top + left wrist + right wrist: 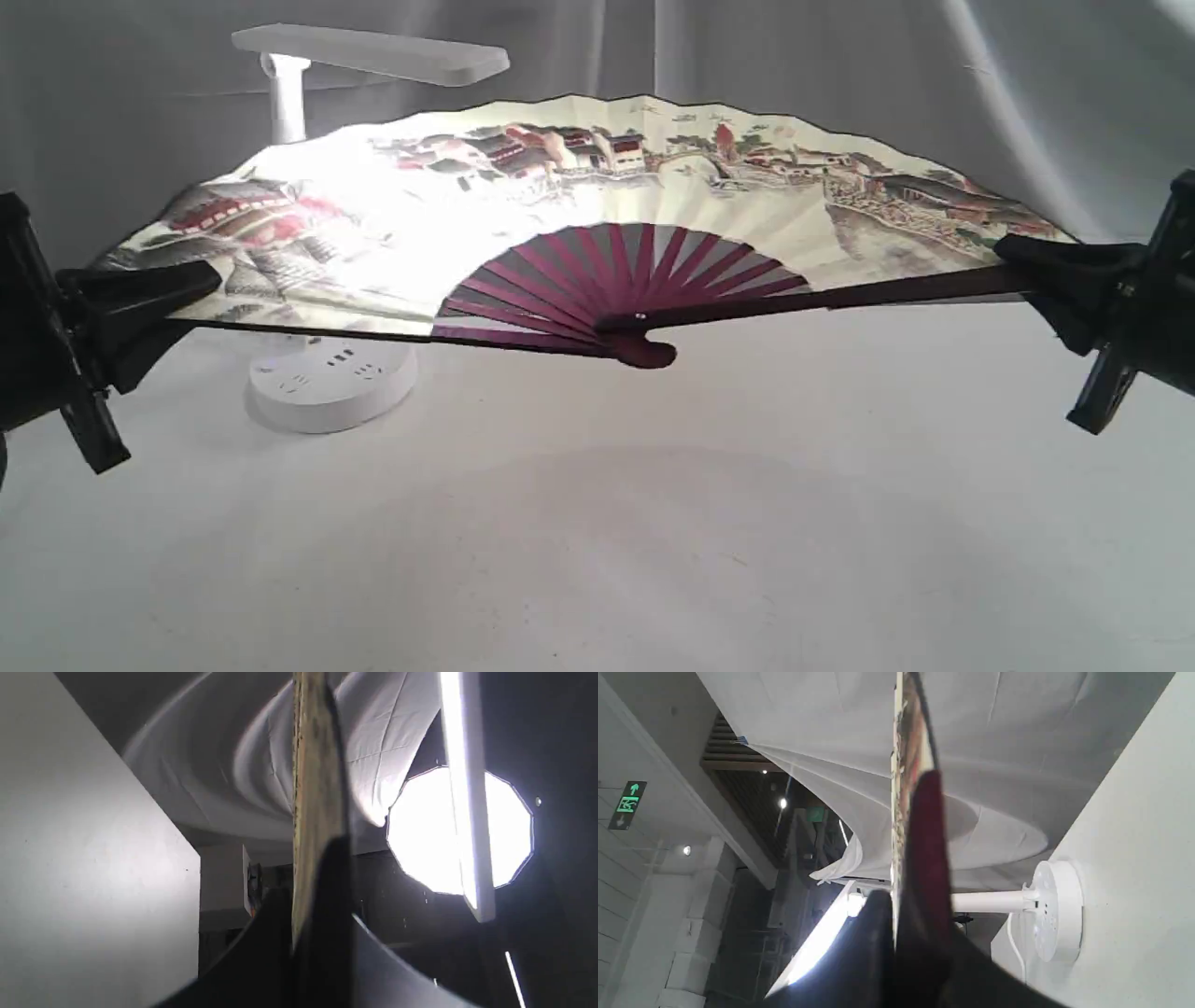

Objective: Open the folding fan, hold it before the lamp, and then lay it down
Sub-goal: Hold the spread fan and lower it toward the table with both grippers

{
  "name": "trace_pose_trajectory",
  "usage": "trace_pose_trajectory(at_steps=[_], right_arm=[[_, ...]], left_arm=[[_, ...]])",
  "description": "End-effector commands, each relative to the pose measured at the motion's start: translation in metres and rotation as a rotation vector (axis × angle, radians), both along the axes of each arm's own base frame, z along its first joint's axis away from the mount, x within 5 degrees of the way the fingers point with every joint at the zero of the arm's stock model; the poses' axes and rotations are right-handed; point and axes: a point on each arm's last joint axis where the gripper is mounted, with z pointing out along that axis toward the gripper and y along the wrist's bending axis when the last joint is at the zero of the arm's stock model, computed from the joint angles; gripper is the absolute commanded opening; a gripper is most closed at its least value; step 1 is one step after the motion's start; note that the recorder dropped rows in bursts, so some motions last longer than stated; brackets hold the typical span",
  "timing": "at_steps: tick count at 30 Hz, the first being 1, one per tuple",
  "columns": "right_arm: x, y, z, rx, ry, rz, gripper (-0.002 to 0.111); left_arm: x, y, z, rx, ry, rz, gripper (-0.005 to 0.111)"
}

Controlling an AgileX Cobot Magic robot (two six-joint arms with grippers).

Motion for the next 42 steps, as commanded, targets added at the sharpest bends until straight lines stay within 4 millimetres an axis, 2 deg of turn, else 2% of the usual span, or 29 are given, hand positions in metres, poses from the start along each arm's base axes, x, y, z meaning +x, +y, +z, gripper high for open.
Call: trace_pose_trajectory(at_steps=[1, 6, 15, 18, 23, 25, 29, 33, 37, 42], right_arm=[[0.006, -0.024, 0.006, 0.029, -0.003, -0.186, 0.000], [0.006, -0.025, 0.008, 0.030, -0.008, -0.189, 0.000], [0.005, -0.022, 0.007, 0.011, -0.002, -0.164, 0.000], [0.003, -0.022, 0.005, -0.008, 0.008, -0.143, 0.000], [-0.008, -0.023, -0.008, 0.004, 0.061, -0.150, 0.000], [-0.012, -0.024, -0.013, -0.006, 0.067, -0.167, 0.000], [-0.018, -0.024, -0.027, -0.098, 0.111, -0.195, 0.000], [-0.023, -0.021, -0.037, -0.165, 0.171, -0.171, 0.000], [-0.033, -0.022, -0.053, -0.201, 0.245, -0.235, 0.000], [-0.039, -0.024, -0.065, -0.329, 0.295, -0.243, 0.000]], left_arm=[[0.001, 0.019, 0.023, -0.083, -0.053, 0.151, 0.000], [-0.001, 0.018, 0.029, -0.077, -0.069, 0.148, 0.000], [-0.001, 0.017, 0.026, -0.051, -0.053, 0.137, 0.000], [-0.002, 0.016, 0.012, 0.066, 0.032, 0.118, 0.000], [-0.010, 0.016, -0.005, 0.098, 0.107, 0.153, 0.000], [-0.013, 0.018, -0.018, 0.181, 0.165, 0.190, 0.000], [-0.021, 0.021, -0.041, 0.276, 0.254, 0.222, 0.000], [-0.023, 0.019, -0.061, 0.300, 0.315, 0.181, 0.000], [-0.024, 0.021, -0.089, 0.352, 0.406, 0.153, 0.000], [-0.023, 0.022, -0.118, 0.364, 0.455, 0.143, 0.000]])
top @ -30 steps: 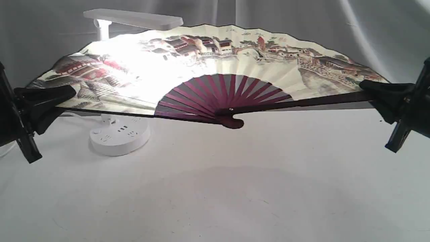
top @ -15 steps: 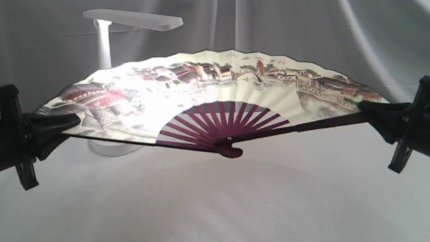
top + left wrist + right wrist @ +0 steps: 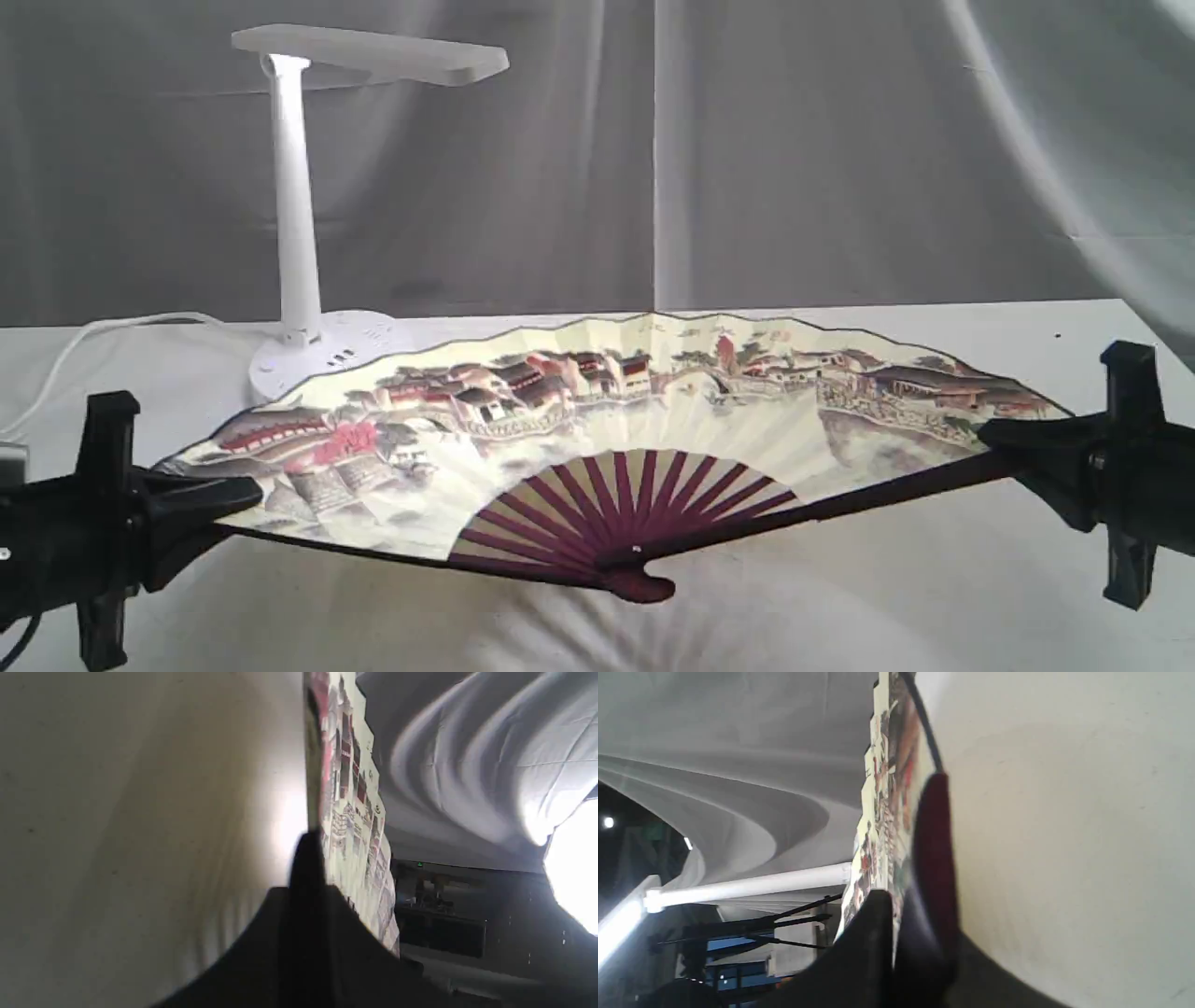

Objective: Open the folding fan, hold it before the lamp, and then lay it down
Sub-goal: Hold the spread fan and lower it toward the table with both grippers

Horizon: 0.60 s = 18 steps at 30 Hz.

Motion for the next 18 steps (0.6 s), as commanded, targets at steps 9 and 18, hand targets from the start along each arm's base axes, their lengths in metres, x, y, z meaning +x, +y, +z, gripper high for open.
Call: trace_pose_trajectory(at_steps=[9, 18], right_arm=[[0.001, -0.035, -0.013, -0.227, 0.100, -0.211, 0.000], [0.001, -0.038, -0.016, -0.280, 0.123, -0.226, 0.000]], left_arm=[[0.000, 0.027, -0.045, 0.252, 0.115, 0.124, 0.000], [0.000, 0.028, -0.047, 0.269, 0.133, 0.134, 0.000]])
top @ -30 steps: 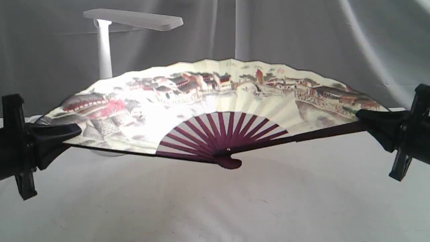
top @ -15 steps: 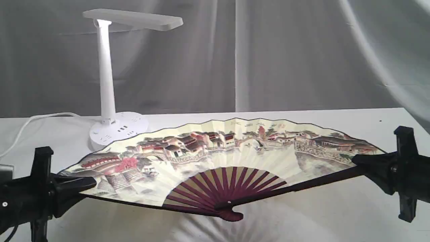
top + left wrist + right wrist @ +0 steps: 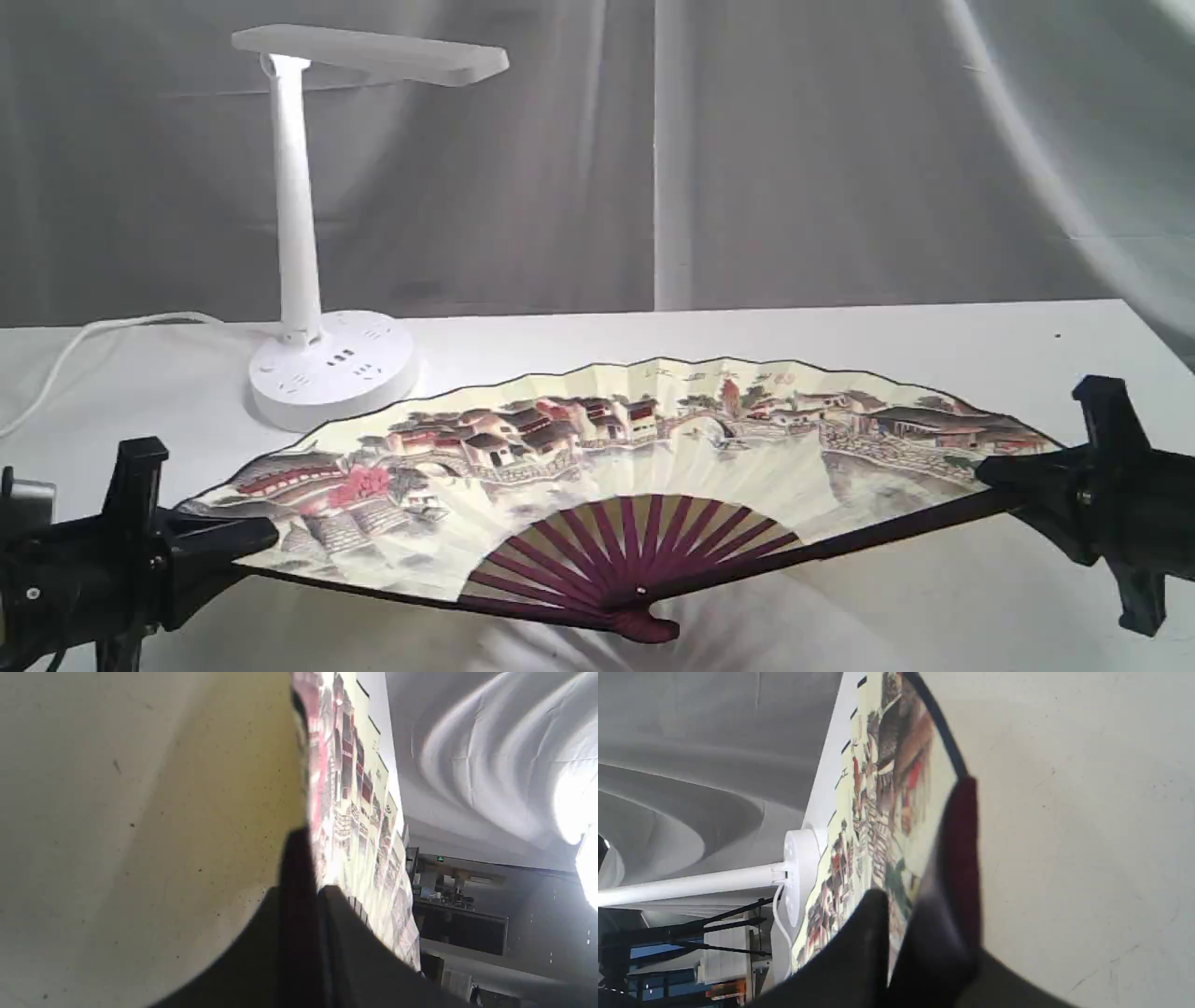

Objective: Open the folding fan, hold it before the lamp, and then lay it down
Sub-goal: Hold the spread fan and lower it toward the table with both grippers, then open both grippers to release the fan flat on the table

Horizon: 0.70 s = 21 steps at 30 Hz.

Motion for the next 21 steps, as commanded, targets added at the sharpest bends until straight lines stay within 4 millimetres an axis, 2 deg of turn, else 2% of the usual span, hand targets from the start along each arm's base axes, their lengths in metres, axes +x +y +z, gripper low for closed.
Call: trace_pose_trajectory(at_steps=[1, 3, 6, 12, 16, 18, 21], right_arm=[[0.0038, -0.0371, -0.0039, -0.169, 0.043, -0.219, 0.000], [0.0037, -0.0374, -0.0042, -0.182, 0.041, -0.215, 0.001], [0.0034, -0.0379, -0.0049, -0.187, 0.048, -0.218, 0.013], [0.0009, -0.0397, -0.0101, -0.240, 0.099, -0.214, 0.057], [-0.0009, -0.0379, -0.0116, -0.267, 0.104, -0.171, 0.079], [-0.0016, -0.0362, -0.0122, -0.284, 0.101, -0.141, 0.087], [-0.0021, -0.0368, -0.0131, -0.380, 0.063, -0.083, 0.092]], left_arm=[[-0.0001, 0.0308, -0.0186, 0.240, 0.108, 0.147, 0.001], [-0.0001, 0.0308, -0.0186, 0.238, 0.109, 0.148, 0.005], [-0.0006, 0.0314, -0.0195, 0.243, 0.122, 0.153, 0.018], [-0.0024, 0.0355, -0.0235, 0.278, 0.169, 0.177, 0.049], [-0.0015, 0.0352, -0.0227, 0.276, 0.159, 0.173, 0.068], [-0.0007, 0.0337, -0.0209, 0.269, 0.132, 0.157, 0.070], [0.0017, 0.0300, -0.0159, 0.221, 0.083, 0.139, 0.069]])
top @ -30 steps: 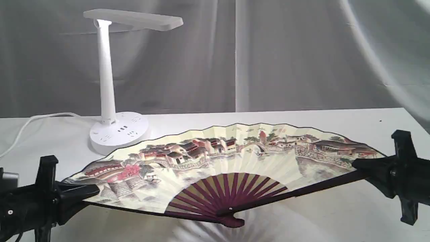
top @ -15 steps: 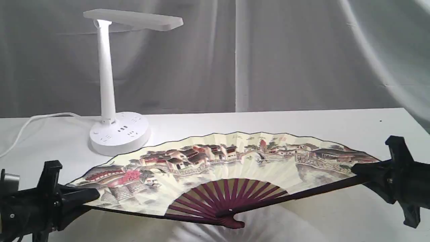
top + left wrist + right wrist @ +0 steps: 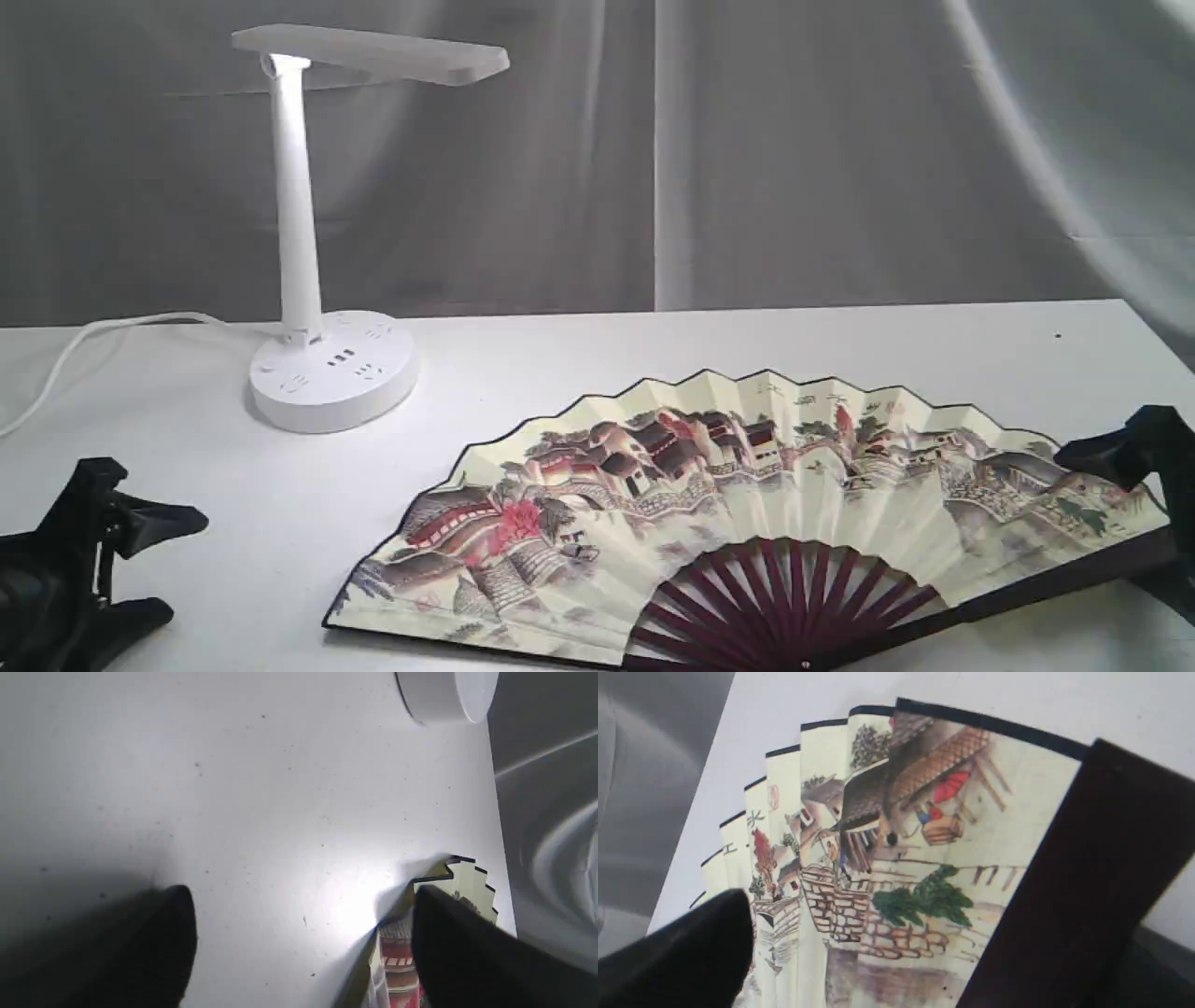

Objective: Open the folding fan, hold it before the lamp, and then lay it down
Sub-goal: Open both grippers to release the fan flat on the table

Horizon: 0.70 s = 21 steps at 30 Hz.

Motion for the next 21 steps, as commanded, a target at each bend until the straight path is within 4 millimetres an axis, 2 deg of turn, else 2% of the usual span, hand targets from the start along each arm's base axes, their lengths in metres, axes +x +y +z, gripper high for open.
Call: trace_pose_trajectory(at_steps=[1, 4, 7, 12, 15, 18, 21], right_arm=[[-0.002, -0.001, -0.002, -0.150, -0.005, 0.093, 0.093], [-0.003, -0.008, -0.004, -0.301, 0.009, 0.133, 0.094], [-0.002, -0.012, 0.001, -0.382, -0.013, 0.148, 0.094], [-0.003, -0.014, 0.018, -0.508, -0.053, 0.193, 0.094], [-0.003, -0.014, 0.035, -0.539, -0.094, 0.189, 0.094], [-0.004, -0.013, 0.051, -0.568, -0.134, 0.191, 0.093], [-0.007, -0.005, 0.075, -0.644, -0.201, 0.250, 0.084]], left_arm=[[0.000, -0.003, 0.000, -0.013, -0.025, -0.031, 0.069], [0.002, -0.009, 0.009, -0.096, -0.108, -0.057, 0.069], [0.006, -0.011, 0.020, -0.134, -0.178, -0.081, 0.069], [0.011, -0.011, 0.042, -0.039, -0.256, -0.175, 0.069], [0.015, -0.008, 0.062, 0.056, -0.294, -0.201, 0.061], [0.015, -0.006, 0.087, 0.144, -0.347, -0.221, 0.044], [0.012, -0.003, 0.111, 0.285, -0.366, -0.212, 0.026]])
